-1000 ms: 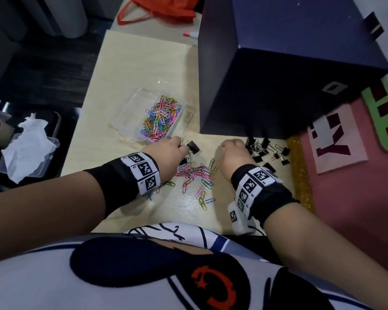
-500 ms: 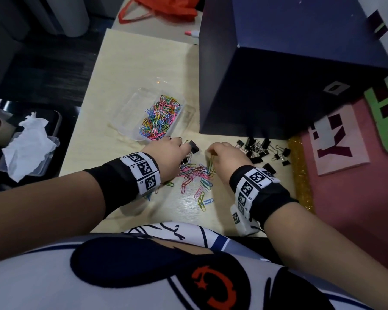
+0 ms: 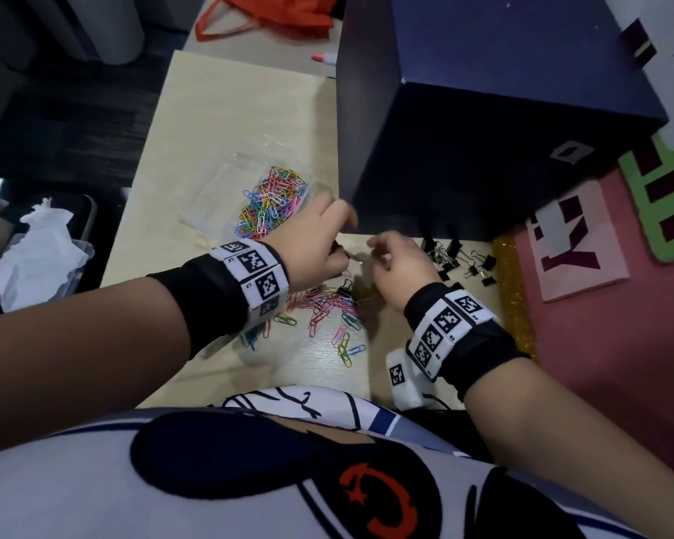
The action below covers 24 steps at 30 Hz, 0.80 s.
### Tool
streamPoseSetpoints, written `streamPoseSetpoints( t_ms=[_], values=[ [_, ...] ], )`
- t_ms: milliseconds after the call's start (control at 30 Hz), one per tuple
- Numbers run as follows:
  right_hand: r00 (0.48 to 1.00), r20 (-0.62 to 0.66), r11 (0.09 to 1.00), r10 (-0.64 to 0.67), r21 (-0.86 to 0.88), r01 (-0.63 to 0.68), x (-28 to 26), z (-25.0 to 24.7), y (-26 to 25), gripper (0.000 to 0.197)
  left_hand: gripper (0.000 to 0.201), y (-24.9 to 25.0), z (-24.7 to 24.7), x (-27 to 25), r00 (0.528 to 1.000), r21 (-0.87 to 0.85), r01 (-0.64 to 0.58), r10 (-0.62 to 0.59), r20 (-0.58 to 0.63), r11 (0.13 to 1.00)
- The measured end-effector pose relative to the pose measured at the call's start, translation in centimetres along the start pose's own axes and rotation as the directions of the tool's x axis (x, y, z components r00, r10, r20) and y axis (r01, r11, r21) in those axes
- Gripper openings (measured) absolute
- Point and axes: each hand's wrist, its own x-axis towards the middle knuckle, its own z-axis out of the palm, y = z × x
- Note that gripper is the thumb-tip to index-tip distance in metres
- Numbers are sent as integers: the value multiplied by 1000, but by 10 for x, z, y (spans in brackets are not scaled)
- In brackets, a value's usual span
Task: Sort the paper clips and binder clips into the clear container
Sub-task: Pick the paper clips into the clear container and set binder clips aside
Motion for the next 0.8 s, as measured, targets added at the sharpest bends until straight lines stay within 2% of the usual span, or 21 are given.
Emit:
streamPoseSetpoints(
  t_ms=[100, 167, 200, 267, 367, 433, 500, 633, 700, 800],
  values=[
    [994, -102, 994, 26, 110, -14, 0, -5, 0, 33, 37, 2, 3, 10, 998, -93, -26, 20, -58, 995],
    [977, -187, 994, 98, 70, -86, 0, -8, 2, 37, 42, -2, 6, 14, 1000, -84, 11, -13, -23, 996],
    [971, -203, 992, 124, 41, -118, 1, -8, 2, 37, 43, -5, 6, 15, 999, -24, 32, -31, 19, 999],
    [983, -147, 990, 114, -67, -125, 1, -6, 3, 31, 46, -14, 11, 14, 990, 155, 37, -57, 129, 987],
    [998, 58, 970, 21, -243, -7, -2, 6, -1, 22, 48, -27, 18, 10, 958, 372, -55, -56, 281, 927],
    [986, 167, 948, -18, -310, 69, -5, 16, -6, 24, 43, -30, 19, 8, 940, 463, -120, -49, 337, 878],
    [972, 233, 922, -31, -370, 118, -7, 24, -10, 31, 41, -29, 18, 7, 935, 498, -130, -61, 348, 857],
    [973, 226, 900, -41, -416, 135, -7, 33, -13, 29, 35, -26, 16, 6, 927, 540, -112, -108, 359, 834],
    [977, 213, 921, -20, -376, 101, -8, 33, -12, 29, 26, -26, 17, 7, 920, 574, -108, -136, 366, 812],
    [981, 193, 949, -9, -307, 69, -10, 29, -10, 24, 23, -26, 18, 8, 917, 589, -112, -145, 371, 800]
  ],
)
